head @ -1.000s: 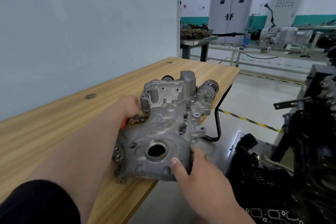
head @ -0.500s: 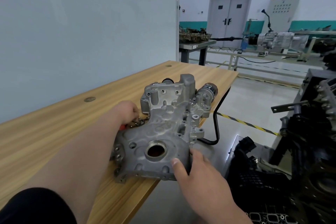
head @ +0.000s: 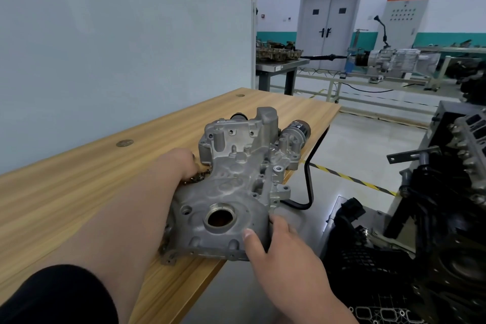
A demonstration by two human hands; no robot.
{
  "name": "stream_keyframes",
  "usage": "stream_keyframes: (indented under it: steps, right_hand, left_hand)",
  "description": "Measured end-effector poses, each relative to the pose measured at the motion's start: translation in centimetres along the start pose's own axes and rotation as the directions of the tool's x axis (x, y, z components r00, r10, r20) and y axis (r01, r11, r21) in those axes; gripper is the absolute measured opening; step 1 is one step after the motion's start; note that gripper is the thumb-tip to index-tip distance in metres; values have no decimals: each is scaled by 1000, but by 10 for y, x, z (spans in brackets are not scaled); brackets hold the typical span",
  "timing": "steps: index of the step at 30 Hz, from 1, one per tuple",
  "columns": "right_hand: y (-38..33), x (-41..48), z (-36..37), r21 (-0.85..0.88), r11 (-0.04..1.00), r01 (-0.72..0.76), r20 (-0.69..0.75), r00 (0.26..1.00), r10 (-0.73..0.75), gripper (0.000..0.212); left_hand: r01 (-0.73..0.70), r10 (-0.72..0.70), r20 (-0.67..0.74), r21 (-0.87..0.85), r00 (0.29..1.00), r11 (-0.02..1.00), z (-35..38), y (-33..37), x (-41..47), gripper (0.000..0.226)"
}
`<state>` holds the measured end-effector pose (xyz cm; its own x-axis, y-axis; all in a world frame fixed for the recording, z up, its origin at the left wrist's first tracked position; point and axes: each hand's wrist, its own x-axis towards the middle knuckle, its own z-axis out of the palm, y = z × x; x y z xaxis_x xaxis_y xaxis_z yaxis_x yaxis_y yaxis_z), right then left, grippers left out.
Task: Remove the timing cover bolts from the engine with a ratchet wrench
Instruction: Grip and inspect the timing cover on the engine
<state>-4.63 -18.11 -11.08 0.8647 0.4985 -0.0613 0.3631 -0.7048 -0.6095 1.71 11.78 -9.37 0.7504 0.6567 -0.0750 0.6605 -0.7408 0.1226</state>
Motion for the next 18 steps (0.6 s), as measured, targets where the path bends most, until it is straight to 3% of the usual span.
stream_keyframes:
  steps: [7, 9, 11, 12, 14, 15, 16, 17, 18]
  right_hand:
    - [0, 0, -1, -1, 1000, 7, 3, 1000, -7, 60]
    - [-1, 0, -3, -12, 1000, -2, 27, 1000, 3, 58]
    - [-2, 2, -5, -40, 999, -6, 59, 998, 8, 58]
    - [-4, 3, -7, -73, 997, 1, 69, 998, 4, 59]
    - [-8, 7, -9, -159, 986, 48, 38, 998, -43, 68]
    - [-11, 10, -9, -176, 981, 78, 8, 997, -78, 73]
    - [-15, 12, -9, -172, 980, 100, -14, 995, -104, 75]
    - [-20, 15, -8, -160, 980, 116, -29, 992, -122, 77]
    - [-24, 18, -6, -145, 982, 120, -29, 992, -125, 78]
  left_hand:
    - [3, -6, 57, 61, 998, 998, -4, 16, 7, 29]
    - [23, -23, 22, 4, 1000, 1000, -5, 17, 7, 23]
    - [91, -88, 25, -212, 996, 973, -9, 16, 7, 26]
    - [135, -126, 51, -446, 991, 885, -10, 15, 8, 28]
    - [210, -183, 139, -863, 973, 459, -17, 14, 8, 23]
    - [226, -186, 183, -941, 965, 250, -22, 14, 9, 21]
    - [227, -184, 205, -968, 961, 106, -27, 14, 10, 20]
    - [215, -183, 205, -976, 962, 37, -33, 16, 11, 18]
    - [194, -187, 183, -980, 965, 46, -40, 20, 14, 16]
